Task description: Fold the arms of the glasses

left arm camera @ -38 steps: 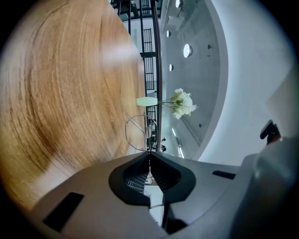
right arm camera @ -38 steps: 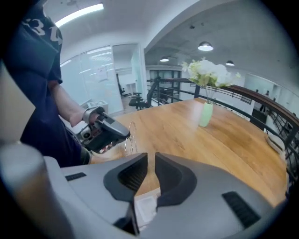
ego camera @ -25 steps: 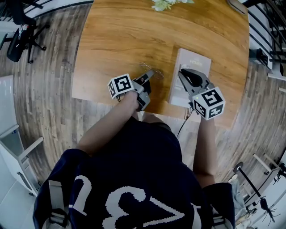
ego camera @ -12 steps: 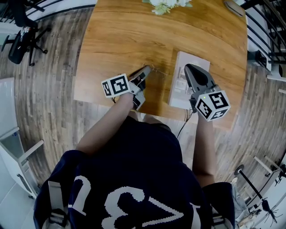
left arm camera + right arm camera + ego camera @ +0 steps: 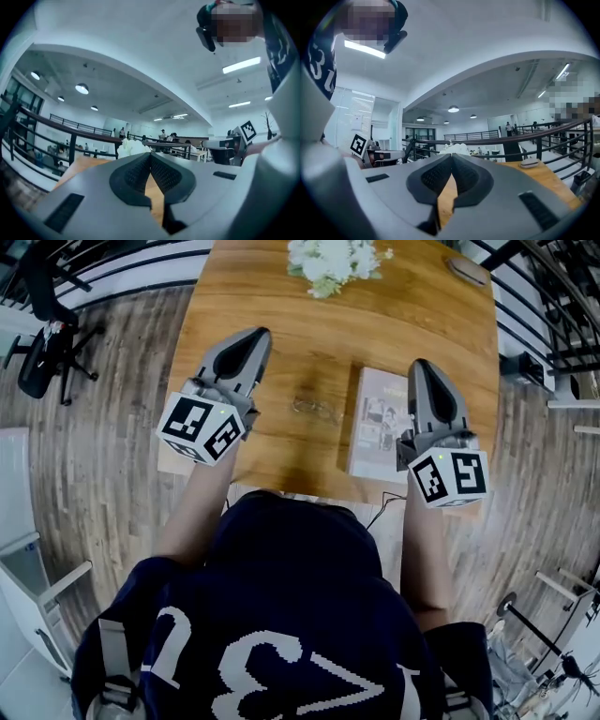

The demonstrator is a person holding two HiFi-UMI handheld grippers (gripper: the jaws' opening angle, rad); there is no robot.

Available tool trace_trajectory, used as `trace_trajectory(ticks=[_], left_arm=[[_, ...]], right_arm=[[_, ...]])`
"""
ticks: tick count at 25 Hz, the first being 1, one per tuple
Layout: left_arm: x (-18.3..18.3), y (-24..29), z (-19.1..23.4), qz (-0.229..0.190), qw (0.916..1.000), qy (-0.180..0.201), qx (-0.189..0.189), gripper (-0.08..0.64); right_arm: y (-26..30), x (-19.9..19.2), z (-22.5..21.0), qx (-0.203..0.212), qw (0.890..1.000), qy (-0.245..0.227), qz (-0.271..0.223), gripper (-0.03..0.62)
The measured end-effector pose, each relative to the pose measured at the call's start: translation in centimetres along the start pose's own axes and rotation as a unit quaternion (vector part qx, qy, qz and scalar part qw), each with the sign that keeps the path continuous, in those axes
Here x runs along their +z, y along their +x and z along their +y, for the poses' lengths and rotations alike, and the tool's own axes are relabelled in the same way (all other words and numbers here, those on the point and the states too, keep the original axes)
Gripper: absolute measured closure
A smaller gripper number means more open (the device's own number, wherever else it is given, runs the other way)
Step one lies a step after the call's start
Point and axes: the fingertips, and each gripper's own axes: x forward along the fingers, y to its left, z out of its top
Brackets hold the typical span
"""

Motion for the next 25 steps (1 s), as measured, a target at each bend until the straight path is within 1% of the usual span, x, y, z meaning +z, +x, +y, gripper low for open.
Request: trace_trajectory(ticks=[1, 3, 7, 13, 16, 17, 25], left_arm=[[1.2, -0.2, 0.0, -0.010, 0.9998, 0.017, 0.006, 0.545], [3.0, -0.5, -0.2, -0.027, 0.9987, 0.039, 0.016, 0.545], [5.1, -1.0, -1.0, -0.045, 0.9965, 0.065, 0.028, 0.545], [5.5, -1.3, -1.5, -0.044, 0.9952, 0.083, 0.029, 0.543], [4.9, -1.2, -1.7, -0.030, 0.9913, 0.123, 0.037, 0.544], [4.7, -1.2, -1.7, -0.026, 0.9904, 0.130, 0.039, 0.544], [3.7, -1.2, -1.5, -0.018, 0.9920, 0.120, 0.037, 0.543]], right_arm=[[-0.1, 0.8, 0.2, -0.001, 1.000, -0.004, -0.008, 0.566], [-0.2, 2.1, 0.7, -0.001, 1.000, -0.008, -0.021, 0.568], [-0.5, 3.9, 1.6, -0.002, 0.999, -0.017, -0.035, 0.568], [-0.5, 4.3, 2.0, -0.002, 0.999, -0.014, -0.035, 0.568], [-0.5, 4.1, 2.1, -0.002, 0.999, -0.011, -0.030, 0.568], [-0.5, 4.1, 2.1, -0.003, 1.000, -0.011, -0.029, 0.568], [-0.2, 3.9, 2.3, -0.001, 1.000, -0.015, -0.027, 0.568]])
